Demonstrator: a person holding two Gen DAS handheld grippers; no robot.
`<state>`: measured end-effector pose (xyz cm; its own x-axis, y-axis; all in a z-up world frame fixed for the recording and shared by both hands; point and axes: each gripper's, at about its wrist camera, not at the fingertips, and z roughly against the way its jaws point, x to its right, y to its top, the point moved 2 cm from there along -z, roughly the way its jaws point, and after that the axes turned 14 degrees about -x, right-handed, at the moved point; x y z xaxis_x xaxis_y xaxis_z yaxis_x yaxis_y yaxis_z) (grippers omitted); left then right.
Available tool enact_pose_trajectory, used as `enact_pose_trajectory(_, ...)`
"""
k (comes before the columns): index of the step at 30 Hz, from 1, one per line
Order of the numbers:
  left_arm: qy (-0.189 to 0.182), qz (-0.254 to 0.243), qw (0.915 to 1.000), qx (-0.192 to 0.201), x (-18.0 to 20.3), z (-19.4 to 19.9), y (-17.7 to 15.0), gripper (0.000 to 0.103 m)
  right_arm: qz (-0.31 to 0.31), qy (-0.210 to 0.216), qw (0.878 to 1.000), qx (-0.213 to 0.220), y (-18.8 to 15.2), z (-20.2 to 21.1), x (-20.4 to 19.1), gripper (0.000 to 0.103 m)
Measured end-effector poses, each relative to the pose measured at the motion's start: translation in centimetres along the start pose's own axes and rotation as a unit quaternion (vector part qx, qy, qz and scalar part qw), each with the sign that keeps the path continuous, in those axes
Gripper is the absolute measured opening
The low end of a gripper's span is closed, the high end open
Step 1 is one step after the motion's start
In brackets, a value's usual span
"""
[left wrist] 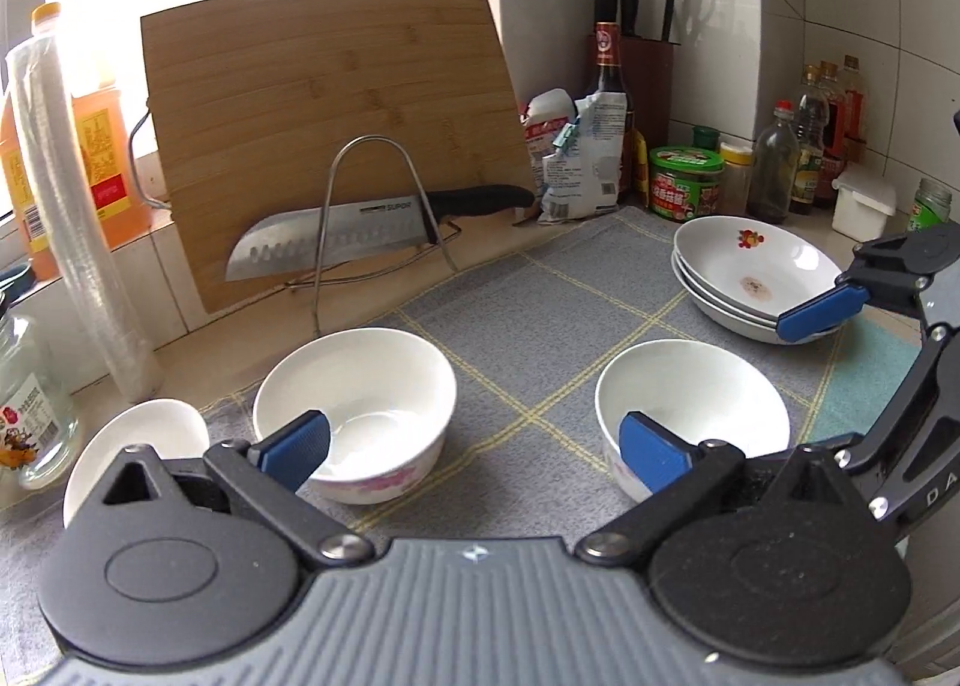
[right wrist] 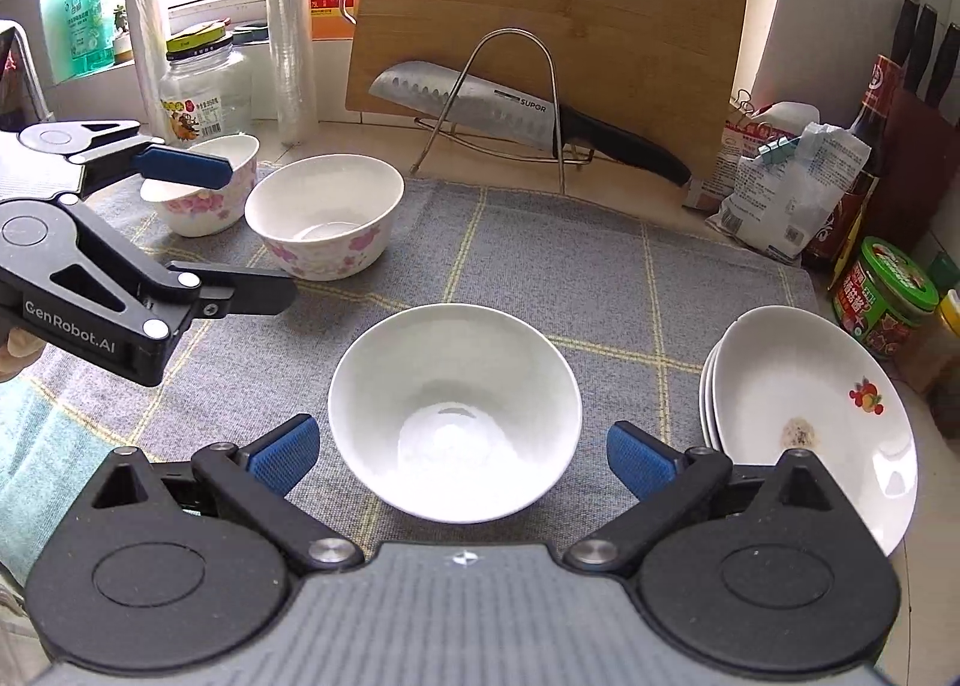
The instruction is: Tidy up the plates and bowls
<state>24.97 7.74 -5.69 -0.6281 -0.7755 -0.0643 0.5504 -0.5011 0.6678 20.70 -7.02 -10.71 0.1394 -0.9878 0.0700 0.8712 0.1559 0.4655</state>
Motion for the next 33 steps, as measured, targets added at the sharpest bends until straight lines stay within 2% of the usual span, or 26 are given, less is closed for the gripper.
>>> enact_pose_trajectory(6,0.024,0.052,0.9982,-0.017,-1.2,-0.5,-0.5,0.102,0.032,0.021,0.999,0.007,1.8,-0.2,0.3,0.103)
enact_pose_trajectory(9,0.053,0.066,0.9957,-0.036,-0.9,-1.1,-0.2,0.102,0.062,0.037,0.997,0.010,2.7,-0.7,0.9,0.103)
enact_pose_trajectory(19,0.108,0.084,0.9879,-0.073,-0.2,-2.9,0.0,0.102,0.101,0.080,0.991,0.031,5.8,-1.8,3.1,0.103)
enact_pose_trajectory(28,0.101,0.089,0.9884,-0.070,-1.8,-5.1,-0.3,0.101,0.092,0.093,0.991,0.014,9.3,-4.3,1.8,0.103)
enact_pose_trajectory(33,0.100,0.087,0.9887,-0.069,-2.1,-6.2,-0.3,0.101,0.111,0.087,0.990,0.008,11.8,-5.9,0.0,0.097)
